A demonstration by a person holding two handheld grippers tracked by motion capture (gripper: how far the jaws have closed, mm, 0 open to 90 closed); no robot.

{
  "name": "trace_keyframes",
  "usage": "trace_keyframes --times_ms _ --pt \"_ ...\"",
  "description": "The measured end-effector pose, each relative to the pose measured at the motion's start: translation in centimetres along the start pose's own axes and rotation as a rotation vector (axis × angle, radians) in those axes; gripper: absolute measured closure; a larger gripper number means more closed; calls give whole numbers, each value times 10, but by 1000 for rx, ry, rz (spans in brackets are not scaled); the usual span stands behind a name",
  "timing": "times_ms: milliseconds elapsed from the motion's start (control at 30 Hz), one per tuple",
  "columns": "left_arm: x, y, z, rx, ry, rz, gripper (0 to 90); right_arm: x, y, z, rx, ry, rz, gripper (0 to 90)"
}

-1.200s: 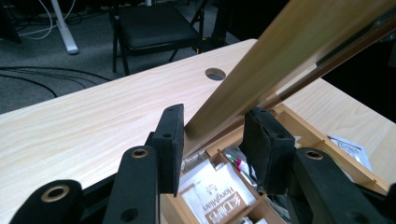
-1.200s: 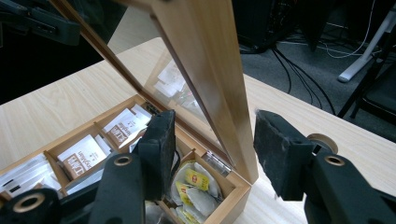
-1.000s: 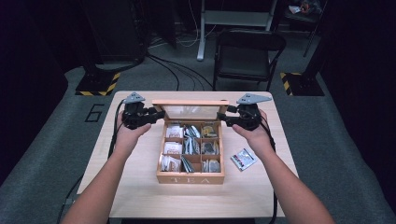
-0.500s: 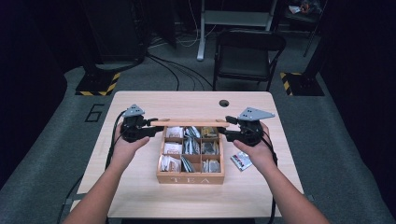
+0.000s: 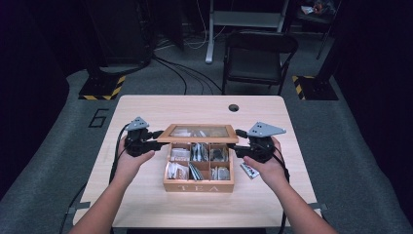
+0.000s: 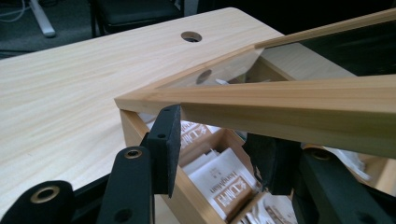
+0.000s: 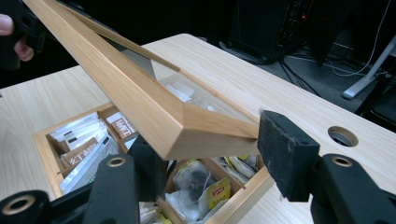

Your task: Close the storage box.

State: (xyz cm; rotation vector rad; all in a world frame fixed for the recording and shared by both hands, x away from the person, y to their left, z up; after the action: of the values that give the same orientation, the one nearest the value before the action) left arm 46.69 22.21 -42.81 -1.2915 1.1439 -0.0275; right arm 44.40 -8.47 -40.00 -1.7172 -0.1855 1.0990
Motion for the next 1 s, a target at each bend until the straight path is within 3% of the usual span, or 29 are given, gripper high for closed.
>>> trace_keyframes --times_ms 167,367,567,1000 --pt "-7 6 -9 18 -2 3 526 0 5 3 7 10 -12 447" --pt "-18 14 -21 9 23 -2 517 1 12 7 -7 26 -19 447" --pt "-28 18 -32 14 18 -13 510 2 19 10 -12 35 -22 445" --pt "-32 30 -43 -8 12 -3 510 5 30 16 -23 39 -9 431"
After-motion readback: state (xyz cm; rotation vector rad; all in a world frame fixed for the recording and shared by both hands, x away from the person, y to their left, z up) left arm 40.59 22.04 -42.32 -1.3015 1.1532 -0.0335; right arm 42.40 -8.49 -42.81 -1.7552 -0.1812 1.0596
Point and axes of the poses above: each handheld gripper's, and its own axes: x roughly forward along the jaws, y roughly out of its underside, z roughly to its left, the point moved 6 cm from there along x, roughly forward along the jaws, and after that the axes turned 11 degrees about z, right-handed, at the moved point
